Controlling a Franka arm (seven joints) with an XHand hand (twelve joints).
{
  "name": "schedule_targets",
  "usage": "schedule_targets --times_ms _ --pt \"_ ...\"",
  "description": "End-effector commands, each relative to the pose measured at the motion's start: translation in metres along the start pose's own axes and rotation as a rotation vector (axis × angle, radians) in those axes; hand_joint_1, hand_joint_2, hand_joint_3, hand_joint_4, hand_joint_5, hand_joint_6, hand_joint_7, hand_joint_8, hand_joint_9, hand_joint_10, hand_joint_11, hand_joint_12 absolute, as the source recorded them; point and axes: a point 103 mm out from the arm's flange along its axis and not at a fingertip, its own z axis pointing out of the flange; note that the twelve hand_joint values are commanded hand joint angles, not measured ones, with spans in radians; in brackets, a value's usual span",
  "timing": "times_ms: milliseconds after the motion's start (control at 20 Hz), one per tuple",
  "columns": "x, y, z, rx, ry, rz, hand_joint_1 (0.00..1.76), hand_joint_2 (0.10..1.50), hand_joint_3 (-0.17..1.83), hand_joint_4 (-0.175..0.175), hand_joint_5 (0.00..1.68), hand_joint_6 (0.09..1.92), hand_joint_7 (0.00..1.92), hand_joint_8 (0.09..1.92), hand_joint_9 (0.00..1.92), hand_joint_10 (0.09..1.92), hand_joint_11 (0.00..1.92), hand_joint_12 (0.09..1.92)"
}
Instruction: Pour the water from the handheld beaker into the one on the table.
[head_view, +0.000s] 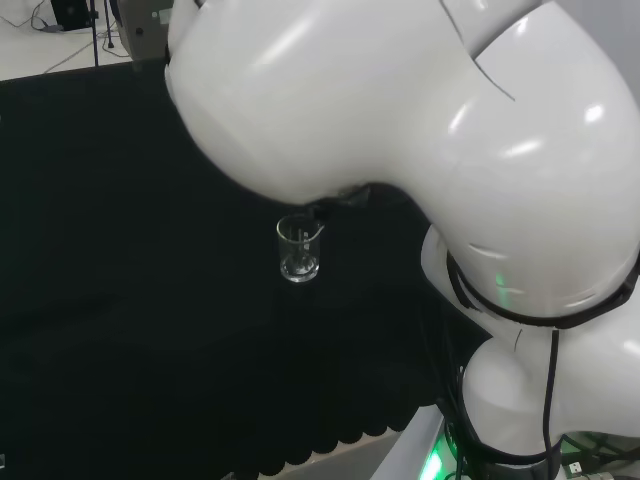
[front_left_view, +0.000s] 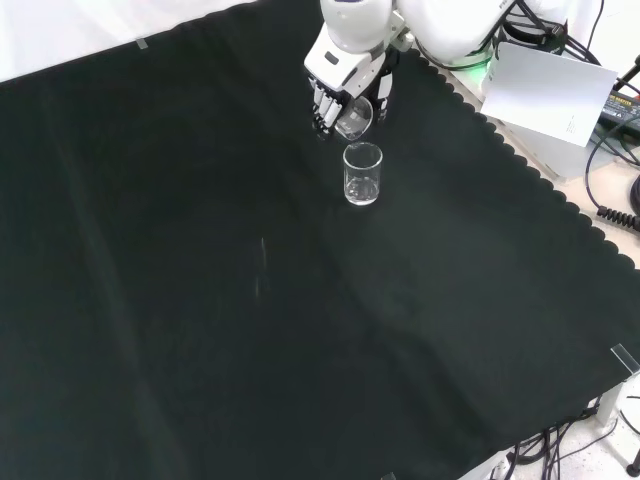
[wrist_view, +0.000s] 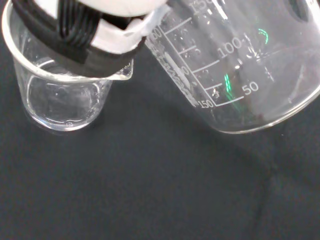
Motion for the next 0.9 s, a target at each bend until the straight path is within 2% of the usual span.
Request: schedule_targets --times_ms 50,200,300,500,900 --pt "-0.012 0.002 0.006 -0.044 0.082 -0.028 1.32 1.01 -0.17 -0.175 1.53 0.09 1.58 0.09 1.8 0.09 1.59 0.55" --pt "-0.019 0.004 0.007 -0.11 0.152 -0.025 1.32 1.01 -0.17 -0.175 1.53 0.09 1.58 0.09 1.8 0.09 1.59 0.55" --pt "-0.024 0.006 0.006 -0.157 0.224 -0.024 1.32 1.01 -0.17 -0.175 1.53 0.09 1.58 0.09 1.8 0.09 1.59 0.55" --pt "-0.031 0.012 0.002 -0.251 0.314 -0.025 1.32 1.01 -0.17 -0.175 1.53 0.09 1.58 0.09 1.79 0.09 1.59 0.55" --pt "-0.041 0.027 -0.007 -0.351 0.417 -0.03 1.32 1.01 -0.17 -0.175 1.53 0.09 1.57 0.09 1.79 0.09 1.59 0.55"
